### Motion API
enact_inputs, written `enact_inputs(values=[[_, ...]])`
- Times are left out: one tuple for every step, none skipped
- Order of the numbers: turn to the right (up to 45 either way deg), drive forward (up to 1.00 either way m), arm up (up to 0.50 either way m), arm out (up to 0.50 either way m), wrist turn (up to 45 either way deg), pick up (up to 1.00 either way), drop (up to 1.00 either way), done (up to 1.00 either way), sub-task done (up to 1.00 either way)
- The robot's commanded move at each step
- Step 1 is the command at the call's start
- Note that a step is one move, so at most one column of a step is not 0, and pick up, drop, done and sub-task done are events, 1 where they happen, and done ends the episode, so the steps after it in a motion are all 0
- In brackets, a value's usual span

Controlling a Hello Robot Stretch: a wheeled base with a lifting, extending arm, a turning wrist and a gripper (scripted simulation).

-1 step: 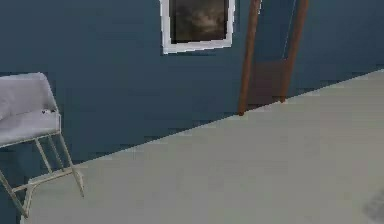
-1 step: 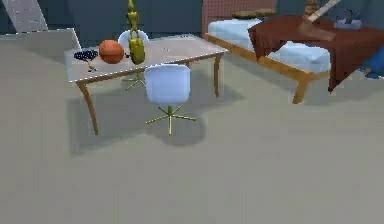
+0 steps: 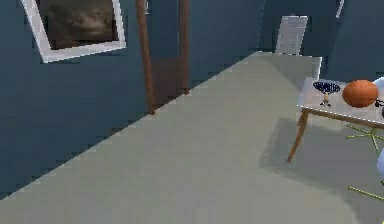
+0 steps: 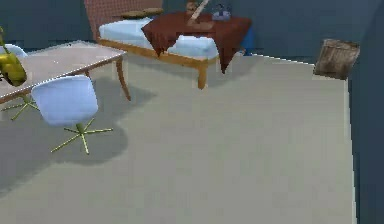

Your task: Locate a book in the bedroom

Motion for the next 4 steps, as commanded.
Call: enact_inputs(values=[[0.0,1.0,0.0,0.0,0.0,0.0,0.0,0.0,0.0],[0.0,1.0,0.0,0.0,0.0,0.0,0.0,0.0,0.0],[0.0,0.6,0.0,0.0,0.0,0.0,0.0,0.0,0.0],[-18.0,0.0,0.0,0.0,0.0,0.0,0.0,0.0,0.0]])
